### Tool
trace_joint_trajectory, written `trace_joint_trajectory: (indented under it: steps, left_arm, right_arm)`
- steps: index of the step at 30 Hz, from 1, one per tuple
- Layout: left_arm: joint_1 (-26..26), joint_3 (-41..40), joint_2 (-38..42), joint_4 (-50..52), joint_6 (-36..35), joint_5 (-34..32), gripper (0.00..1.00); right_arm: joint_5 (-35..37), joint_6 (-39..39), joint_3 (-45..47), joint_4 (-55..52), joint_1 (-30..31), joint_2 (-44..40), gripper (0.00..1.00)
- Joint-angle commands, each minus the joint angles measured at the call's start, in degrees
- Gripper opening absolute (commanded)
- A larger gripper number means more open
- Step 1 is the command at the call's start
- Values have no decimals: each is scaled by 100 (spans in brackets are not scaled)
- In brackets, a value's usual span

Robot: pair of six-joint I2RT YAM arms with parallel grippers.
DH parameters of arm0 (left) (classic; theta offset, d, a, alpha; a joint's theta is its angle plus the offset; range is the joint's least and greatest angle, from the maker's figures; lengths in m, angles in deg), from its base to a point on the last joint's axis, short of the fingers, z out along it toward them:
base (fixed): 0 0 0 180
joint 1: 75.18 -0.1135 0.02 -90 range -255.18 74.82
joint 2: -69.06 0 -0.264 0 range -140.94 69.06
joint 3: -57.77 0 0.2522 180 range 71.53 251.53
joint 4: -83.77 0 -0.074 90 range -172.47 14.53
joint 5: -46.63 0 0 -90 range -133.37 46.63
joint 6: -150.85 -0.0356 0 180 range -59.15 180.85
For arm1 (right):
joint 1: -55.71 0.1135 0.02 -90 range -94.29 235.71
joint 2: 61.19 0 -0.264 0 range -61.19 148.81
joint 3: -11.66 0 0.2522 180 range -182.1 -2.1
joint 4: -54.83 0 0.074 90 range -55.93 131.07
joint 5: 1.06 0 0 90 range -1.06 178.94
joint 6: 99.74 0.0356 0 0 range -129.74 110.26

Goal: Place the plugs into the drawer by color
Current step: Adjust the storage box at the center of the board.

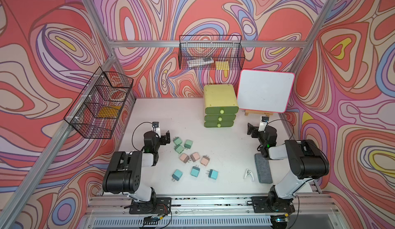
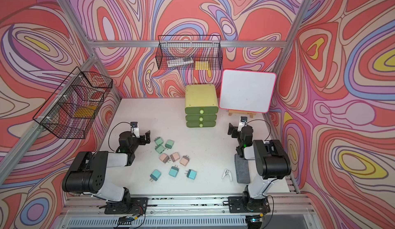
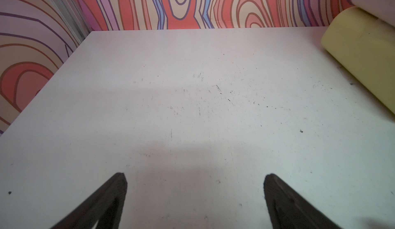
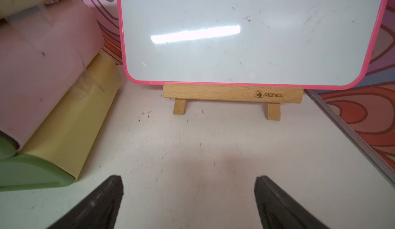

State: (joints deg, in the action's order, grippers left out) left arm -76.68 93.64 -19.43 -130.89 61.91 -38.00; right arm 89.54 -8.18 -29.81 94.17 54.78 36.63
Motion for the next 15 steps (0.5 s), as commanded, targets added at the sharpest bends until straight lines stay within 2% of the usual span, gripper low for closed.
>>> trace_joint_trajectory:
  steps: [1,12,14,15]
  left_arm:
    - [-17,-14,51,-121,27,-47,99]
    - [-17,-7,51,-115,37,-65,99]
    - [-18,-18,44,-132,27,-76,99]
    - [-17,-11,82,-72,69,-202,99]
  right_arm:
    - [54,-16,28,14,24,-63,98]
    - [88,-15,40,24,29,-84,98]
    - [550,119,-25,-270,51,-380,98]
    - [675,182,-153,-788,55,-752,98]
